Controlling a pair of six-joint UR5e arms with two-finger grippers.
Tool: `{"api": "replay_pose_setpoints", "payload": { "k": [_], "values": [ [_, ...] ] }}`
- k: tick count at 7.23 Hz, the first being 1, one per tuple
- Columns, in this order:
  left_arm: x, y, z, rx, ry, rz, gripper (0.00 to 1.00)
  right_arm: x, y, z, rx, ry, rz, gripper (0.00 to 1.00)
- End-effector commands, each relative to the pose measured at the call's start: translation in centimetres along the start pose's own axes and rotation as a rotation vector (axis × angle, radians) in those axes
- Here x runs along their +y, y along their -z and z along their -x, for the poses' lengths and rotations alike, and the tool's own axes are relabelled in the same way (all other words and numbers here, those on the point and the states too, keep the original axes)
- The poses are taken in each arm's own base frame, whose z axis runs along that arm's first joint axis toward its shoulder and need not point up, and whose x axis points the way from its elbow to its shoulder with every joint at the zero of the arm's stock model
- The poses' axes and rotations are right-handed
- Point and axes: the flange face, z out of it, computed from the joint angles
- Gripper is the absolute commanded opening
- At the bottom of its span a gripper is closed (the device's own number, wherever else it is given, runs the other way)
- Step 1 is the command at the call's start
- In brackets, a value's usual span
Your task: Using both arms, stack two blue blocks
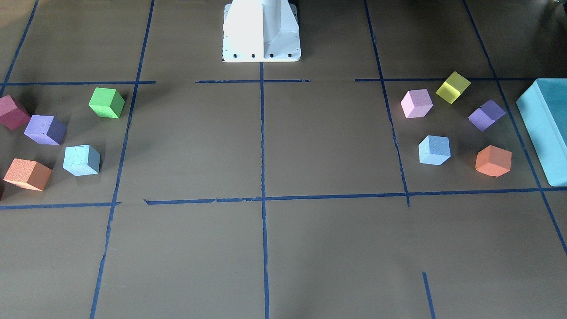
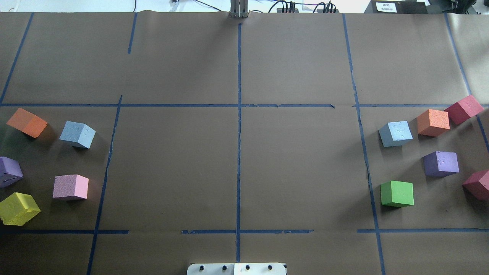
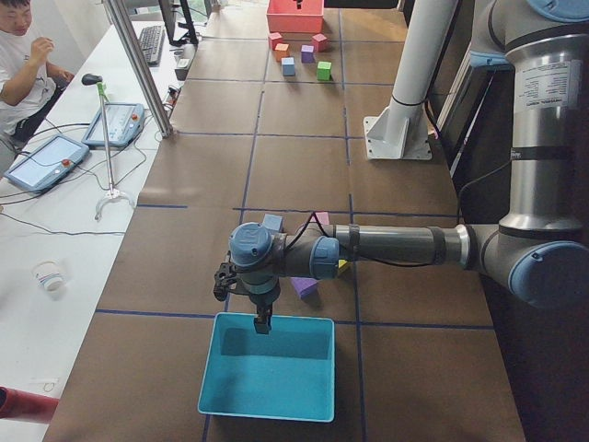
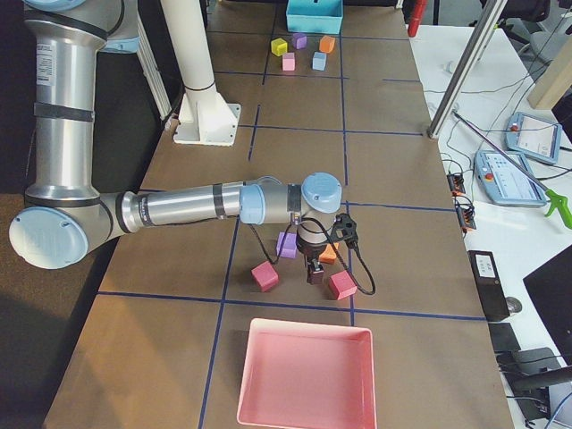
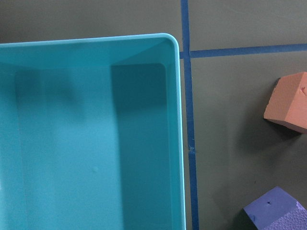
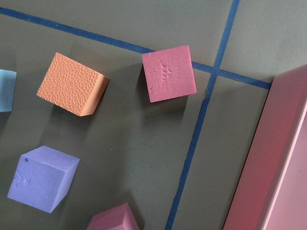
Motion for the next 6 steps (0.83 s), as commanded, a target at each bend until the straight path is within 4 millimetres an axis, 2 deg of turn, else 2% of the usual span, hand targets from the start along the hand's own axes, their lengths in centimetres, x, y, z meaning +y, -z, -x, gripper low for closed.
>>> {"api": "replay_pose_setpoints", "payload": {
  "k": [1,2,3,4,5,6],
  "values": [
    [-0.3,0.2,-0.2,0.0,-0.005,-0.003,1.0,-0.3,0.8,1.0,0.002,0.021,-0.018,1.0],
    [-0.3,0.2,-0.3,0.003,-0.006,-0.005,1.0,-1.6,1.0,2.9,-0.009,0.001,-0.037,1.0],
    [-0.2,0.1,-0.2,0.005,-0.004,-0.002,1.0,-3.8,0.1,6.7,-0.039,-0.059,-0.094,1.0],
    [-0.3,0.2,-0.3,0.005,-0.005,-0.003,1.0,-5.9,-1.9,12.1,-0.082,-0.113,-0.15,1.0],
    [-0.2,0.1,-0.3,0.005,-0.005,-0.003,1.0,-8.2,-3.0,16.7,-0.101,-0.145,-0.198,1.0],
    [-0.2,0.1,-0.3,0.005,-0.005,-0.003,1.0,-9.2,-5.1,20.6,-0.092,-0.156,-0.187,1.0]
  ]
}}
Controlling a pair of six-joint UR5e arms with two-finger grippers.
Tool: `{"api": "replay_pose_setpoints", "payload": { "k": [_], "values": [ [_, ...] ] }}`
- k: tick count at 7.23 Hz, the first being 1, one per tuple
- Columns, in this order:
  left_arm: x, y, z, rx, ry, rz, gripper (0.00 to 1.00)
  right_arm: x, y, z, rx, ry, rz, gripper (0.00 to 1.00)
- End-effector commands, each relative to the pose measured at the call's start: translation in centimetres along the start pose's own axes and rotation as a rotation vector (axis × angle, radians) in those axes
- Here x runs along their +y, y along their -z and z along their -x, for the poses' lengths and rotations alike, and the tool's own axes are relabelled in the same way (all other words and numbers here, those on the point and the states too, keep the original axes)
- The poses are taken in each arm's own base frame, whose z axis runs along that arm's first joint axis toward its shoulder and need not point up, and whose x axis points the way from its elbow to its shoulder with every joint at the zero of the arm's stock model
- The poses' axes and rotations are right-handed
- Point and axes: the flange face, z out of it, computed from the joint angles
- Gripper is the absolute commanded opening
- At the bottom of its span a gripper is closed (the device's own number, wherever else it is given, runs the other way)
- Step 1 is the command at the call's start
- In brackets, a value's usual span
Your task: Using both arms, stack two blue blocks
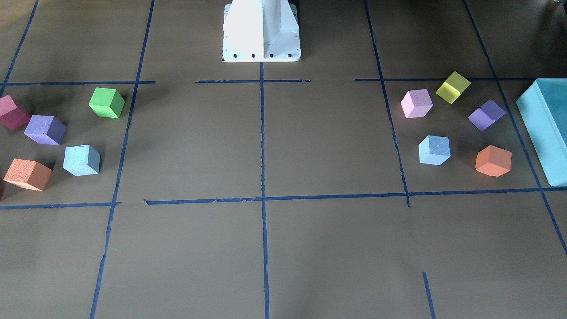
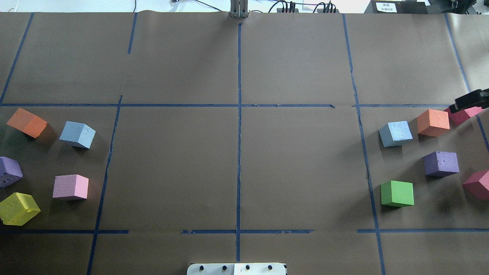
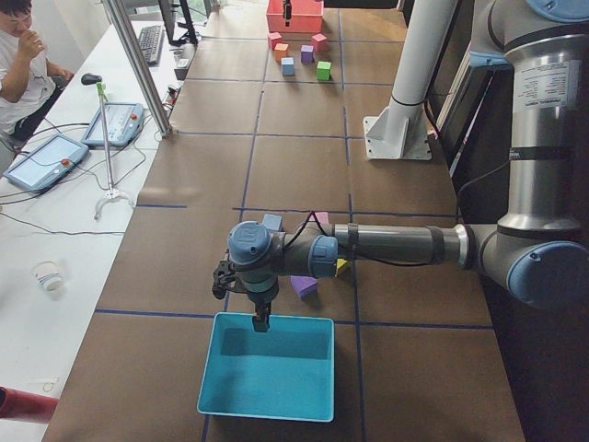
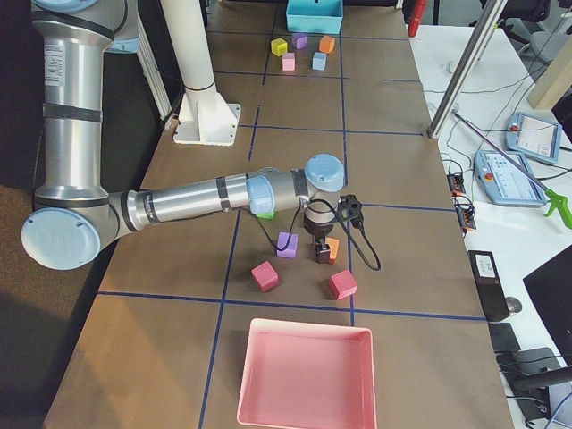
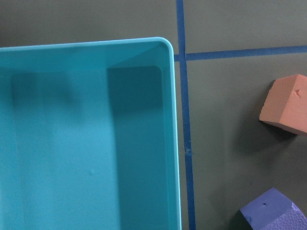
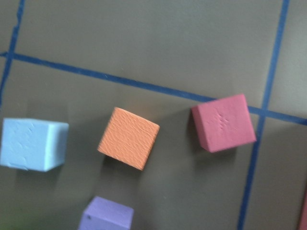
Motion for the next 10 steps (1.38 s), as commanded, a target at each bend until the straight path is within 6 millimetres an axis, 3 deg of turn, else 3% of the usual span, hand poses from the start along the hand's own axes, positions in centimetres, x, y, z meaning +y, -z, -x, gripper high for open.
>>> {"api": "replay_pose_setpoints", "payload": {
  "k": [1,2,4,8,9,10],
  "values": [
    [0.0,0.0,0.0,0.0,-0.003,-0.001,1.0,0.1,-5.3,8.0,0.04,-0.034,-0.027,1.0],
    [0.0,0.0,0.0,0.0,0.0,0.0,1.0,0.8,-7.1,9.3,0.065,-0.02,-0.017,1.0],
    [0.2,-0.1,0.1,0.0,-0.001,0.001,1.0,0.7,-9.6,10.1,0.071,-0.001,0.016,0.99],
    [0.1,0.0,0.0,0.002,-0.001,-0.001,1.0,0.4,-13.4,10.0,0.096,0.003,0.069,0.99],
    [0.1,0.0,0.0,0.002,-0.003,-0.001,1.0,0.4,-14.9,9.7,0.115,-0.003,0.087,0.95],
    [0.1,0.0,0.0,0.002,-0.003,-0.001,1.0,0.4,-15.7,9.3,0.128,-0.014,0.096,0.73]
  ]
}}
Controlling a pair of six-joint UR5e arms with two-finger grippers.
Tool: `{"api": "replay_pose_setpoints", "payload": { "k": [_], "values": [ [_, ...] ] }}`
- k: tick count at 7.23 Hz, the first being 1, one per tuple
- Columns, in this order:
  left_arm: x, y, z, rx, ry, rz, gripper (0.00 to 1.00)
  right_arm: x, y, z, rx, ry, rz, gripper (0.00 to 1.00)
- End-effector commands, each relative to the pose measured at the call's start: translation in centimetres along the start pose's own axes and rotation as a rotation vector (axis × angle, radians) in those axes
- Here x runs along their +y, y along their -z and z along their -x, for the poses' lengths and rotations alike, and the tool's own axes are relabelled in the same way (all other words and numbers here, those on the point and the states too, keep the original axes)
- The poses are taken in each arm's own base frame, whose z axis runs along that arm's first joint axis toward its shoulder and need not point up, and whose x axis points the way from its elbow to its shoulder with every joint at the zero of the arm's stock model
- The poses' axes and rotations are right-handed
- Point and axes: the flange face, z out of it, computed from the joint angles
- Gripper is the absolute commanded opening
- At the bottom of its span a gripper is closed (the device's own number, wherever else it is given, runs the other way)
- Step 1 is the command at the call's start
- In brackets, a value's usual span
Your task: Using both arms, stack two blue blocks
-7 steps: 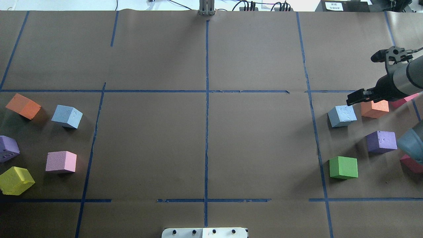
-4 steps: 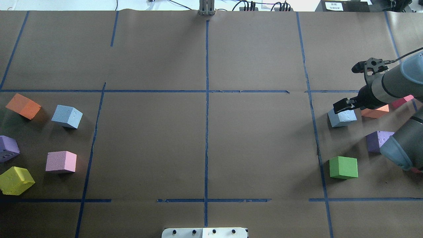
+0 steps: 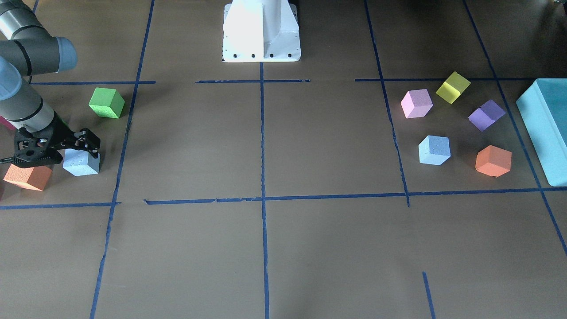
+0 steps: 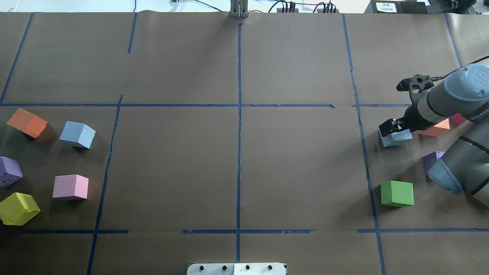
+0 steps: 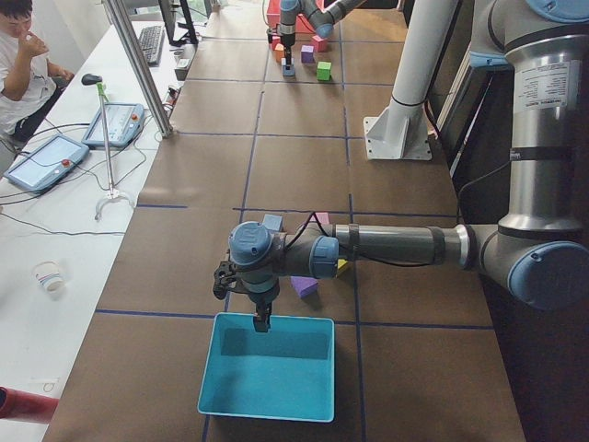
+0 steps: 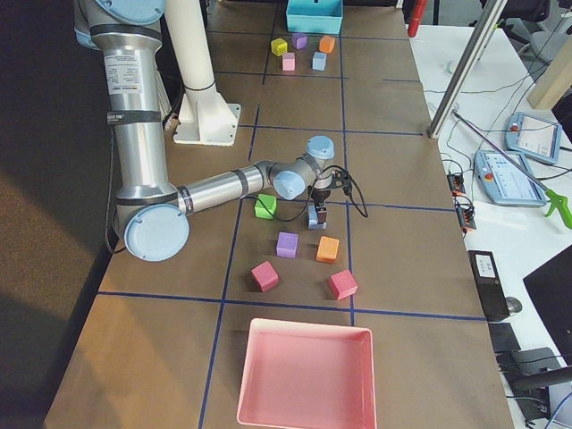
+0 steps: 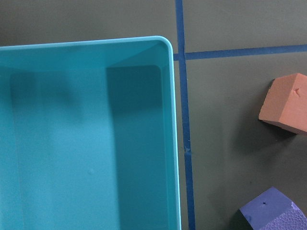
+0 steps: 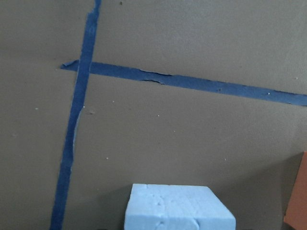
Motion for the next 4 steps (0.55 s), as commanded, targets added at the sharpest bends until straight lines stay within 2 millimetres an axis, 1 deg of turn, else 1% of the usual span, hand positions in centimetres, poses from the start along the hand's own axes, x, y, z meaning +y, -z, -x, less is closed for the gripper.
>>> {"api": "replay_pose_setpoints", "payload": {
  "k": [1,2,3,4],
  "values": [
    [0.1,0.0,0.0,0.0,0.0,0.001,1.0,-0.2,-1.4,-0.3,0.017,-0.012,0.017,0.39],
    [0.1,0.0,0.0,0.0,0.002,0.001,1.0,-0.2,-0.7,0.2,0.007,-0.005,0.006,0.11],
    [0.1,0.0,0.0,0.0,0.0,0.001,1.0,-0.8,1.0,2.0,-0.024,0.013,-0.014,0.02],
    [0.1,0.0,0.0,0.002,0.001,0.0,1.0,-2.5,2.8,5.0,-0.052,0.027,-0.032,0.02]
  ]
}}
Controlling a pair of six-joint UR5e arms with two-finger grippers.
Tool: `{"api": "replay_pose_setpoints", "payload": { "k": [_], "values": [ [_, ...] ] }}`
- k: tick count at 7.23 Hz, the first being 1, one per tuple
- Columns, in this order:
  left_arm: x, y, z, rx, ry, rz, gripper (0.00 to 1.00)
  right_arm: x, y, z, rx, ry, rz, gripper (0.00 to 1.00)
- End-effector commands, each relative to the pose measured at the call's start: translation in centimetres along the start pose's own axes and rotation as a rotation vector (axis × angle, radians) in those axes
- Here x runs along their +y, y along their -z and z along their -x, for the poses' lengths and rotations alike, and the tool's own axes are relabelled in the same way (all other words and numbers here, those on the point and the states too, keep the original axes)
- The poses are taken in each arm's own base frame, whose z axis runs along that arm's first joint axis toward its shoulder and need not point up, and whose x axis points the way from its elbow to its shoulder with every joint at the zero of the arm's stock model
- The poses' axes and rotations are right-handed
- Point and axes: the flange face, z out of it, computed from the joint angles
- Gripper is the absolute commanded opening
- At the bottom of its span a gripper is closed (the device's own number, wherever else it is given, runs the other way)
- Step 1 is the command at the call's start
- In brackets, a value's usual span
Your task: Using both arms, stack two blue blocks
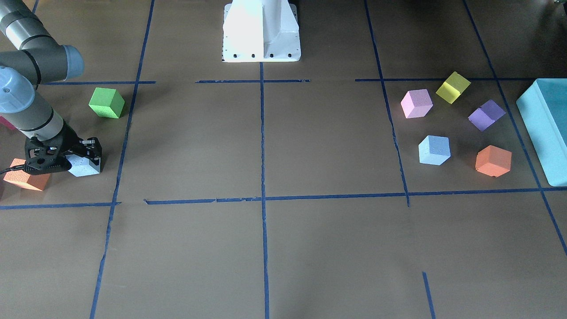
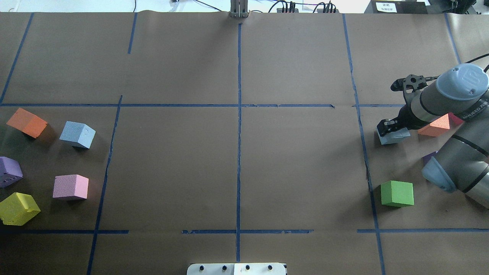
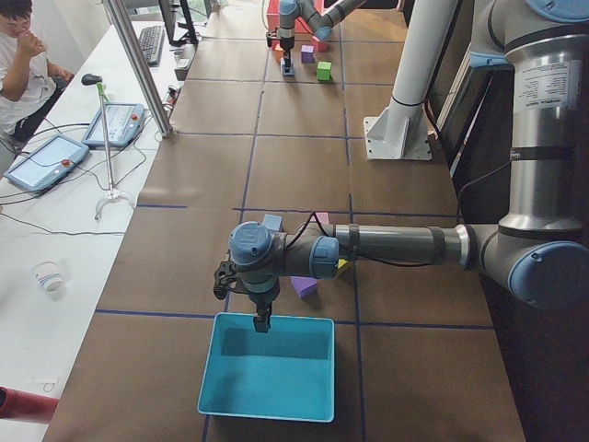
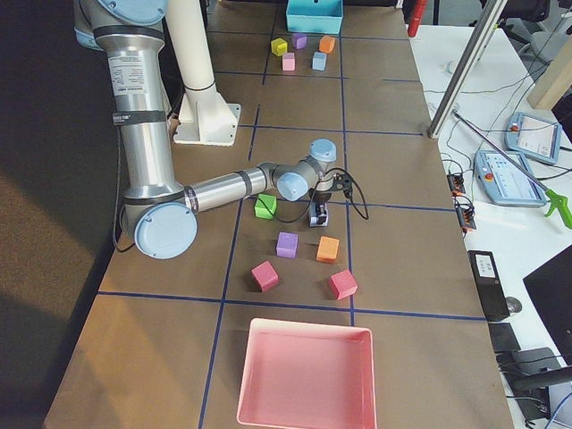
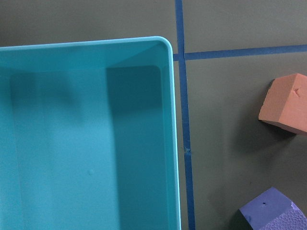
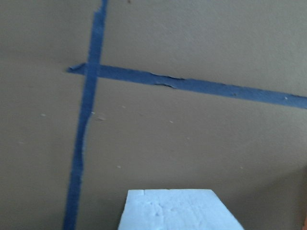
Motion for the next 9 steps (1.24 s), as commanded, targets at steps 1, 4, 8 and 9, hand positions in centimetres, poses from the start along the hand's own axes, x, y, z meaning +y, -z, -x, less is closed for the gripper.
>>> {"api": "replay_pose_setpoints", "payload": {
  "k": [1,4,8,9],
  "values": [
    [0.0,0.2,-0.3,0.001,-0.003,-0.004,1.0,-4.1,3.4,9.0,-0.049,-0.035,-0.013,0.02],
    [0.0,0.5,-0.5,0.001,-0.007,-0.009,1.0,-10.4,3.1,35.8,0.009,-0.237,-0.019,0.02],
    [0.1,0.4,-0.4,0.001,-0.004,-0.005,1.0,-8.7,1.9,44.8,0.017,-0.271,-0.02,0.02],
    [0.1,0.4,-0.4,0.001,-0.004,-0.005,1.0,-8.6,1.7,45.4,0.02,-0.271,-0.015,0.13]
  ]
}}
